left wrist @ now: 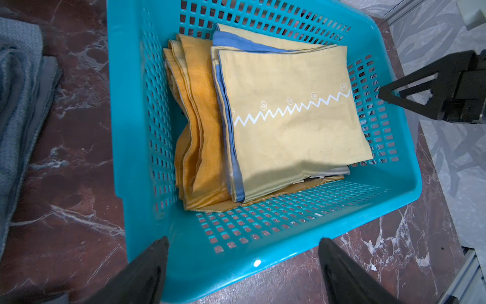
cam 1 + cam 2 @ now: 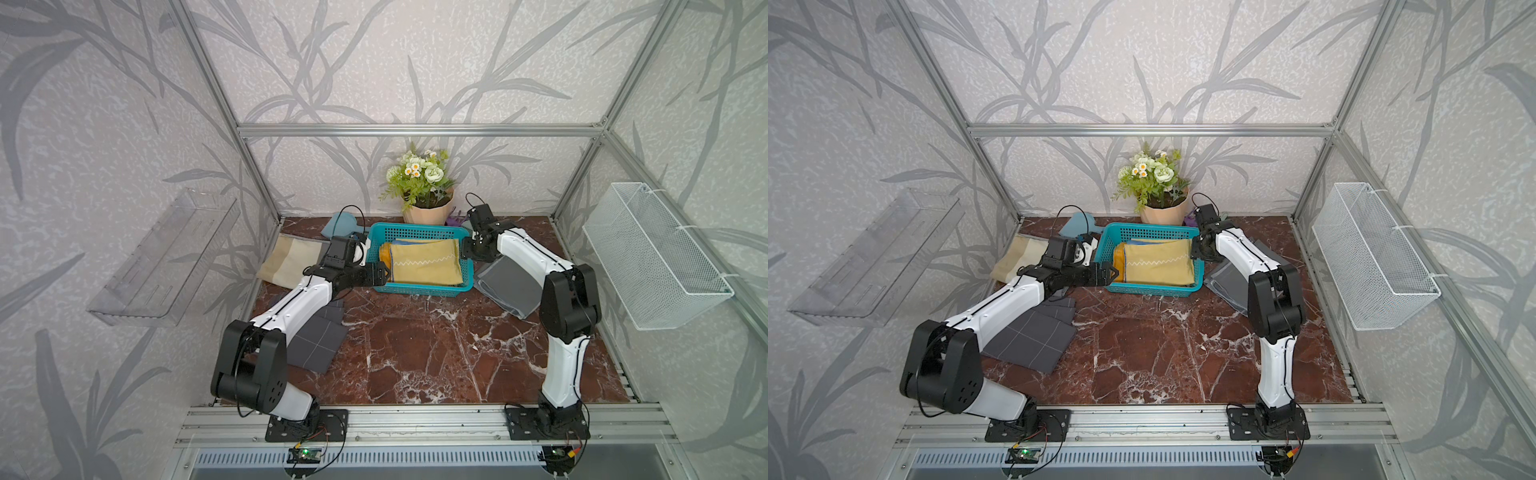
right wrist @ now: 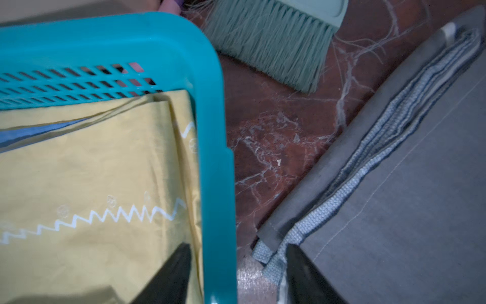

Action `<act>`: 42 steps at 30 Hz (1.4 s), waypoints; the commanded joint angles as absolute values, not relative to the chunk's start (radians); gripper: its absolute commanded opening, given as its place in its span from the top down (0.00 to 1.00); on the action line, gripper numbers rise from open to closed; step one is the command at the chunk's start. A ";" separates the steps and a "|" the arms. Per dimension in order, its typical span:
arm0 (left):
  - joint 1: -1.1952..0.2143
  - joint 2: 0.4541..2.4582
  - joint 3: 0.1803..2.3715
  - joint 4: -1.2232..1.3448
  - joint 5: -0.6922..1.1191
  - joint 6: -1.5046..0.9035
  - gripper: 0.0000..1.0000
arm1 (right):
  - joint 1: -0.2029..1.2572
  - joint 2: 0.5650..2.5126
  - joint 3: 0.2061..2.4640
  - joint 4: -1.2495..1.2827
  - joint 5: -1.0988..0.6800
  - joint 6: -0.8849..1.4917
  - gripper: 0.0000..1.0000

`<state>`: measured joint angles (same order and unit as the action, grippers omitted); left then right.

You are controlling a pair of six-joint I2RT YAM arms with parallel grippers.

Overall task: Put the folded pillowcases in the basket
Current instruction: Adjust the basket at the center of the board, then move the pillowcase to the center of the board.

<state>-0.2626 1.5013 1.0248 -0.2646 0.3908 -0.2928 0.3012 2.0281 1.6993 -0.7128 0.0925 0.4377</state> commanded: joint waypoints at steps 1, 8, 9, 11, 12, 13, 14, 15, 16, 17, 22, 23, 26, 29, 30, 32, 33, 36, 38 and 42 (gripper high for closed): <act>-0.273 1.473 1.011 -0.266 0.390 -0.310 0.09 | 0.295 1.961 1.659 -0.728 0.135 0.415 0.01; -0.319 1.448 1.019 -0.256 0.390 -0.341 0.09 | 0.279 1.710 1.368 -0.653 0.240 0.460 0.01; -0.331 1.442 1.020 -0.253 0.388 -0.348 0.09 | 0.268 1.670 1.316 -0.637 0.245 0.463 0.02; -0.354 1.434 1.022 -0.251 0.387 -0.355 0.09 | 0.244 1.638 1.231 -0.618 0.248 0.475 0.04; -0.366 1.428 1.024 -0.251 0.384 -0.360 0.09 | 0.223 1.633 1.200 -0.619 0.239 0.483 0.04; -0.375 1.424 1.025 -0.249 0.383 -0.364 0.09 | 0.203 1.635 1.177 -0.622 0.231 0.495 0.05; -0.386 1.419 1.023 -0.247 0.382 -0.370 0.09 | 0.177 1.637 1.159 -0.632 0.202 0.504 0.05; -0.395 1.412 1.022 -0.246 0.380 -0.375 0.08 | 0.149 1.637 1.144 -0.643 0.169 0.511 0.06; -0.403 1.406 1.021 -0.244 0.379 -0.379 0.08 | 0.130 1.632 1.124 -0.634 0.153 0.515 0.06; -0.413 1.398 1.018 -0.245 0.379 -0.383 0.08 | 0.112 1.624 1.099 -0.615 0.143 0.517 0.07; -0.440 1.368 0.992 -0.230 0.376 -0.402 0.08 | 0.051 1.695 1.080 -0.606 0.124 0.495 0.09; -0.443 1.364 0.988 -0.231 0.373 -0.401 0.08 | 0.045 1.739 1.096 -0.626 0.121 0.490 0.10; -0.446 1.350 0.973 -0.232 0.367 -0.403 0.08 | 0.035 1.807 1.112 -0.646 0.071 0.486 0.33; -0.448 1.336 0.962 -0.233 0.360 -0.402 0.08 | 0.034 1.832 1.092 -0.651 0.020 0.501 0.74; -0.448 1.333 0.959 -0.234 0.357 -0.402 0.08 | 0.034 1.830 1.077 -0.649 0.002 0.506 0.77; -0.448 1.327 0.956 -0.238 0.353 -0.399 0.08 | 0.035 1.816 1.042 -0.650 -0.019 0.516 0.85; -0.448 1.325 0.956 -0.241 0.353 -0.396 0.08 | 0.037 1.802 1.022 -0.657 -0.026 0.522 0.92; -0.448 1.315 0.951 -0.247 0.350 -0.391 0.08 | 0.051 1.725 0.947 -0.688 -0.031 0.542 1.00; -0.448 1.308 0.945 -0.248 0.347 -0.388 0.08 | 0.076 1.639 0.880 -0.704 -0.025 0.568 1.00; -0.451 1.294 0.920 -0.227 0.351 -0.404 0.08 | 0.184 1.445 0.736 -0.736 -0.038 0.669 0.90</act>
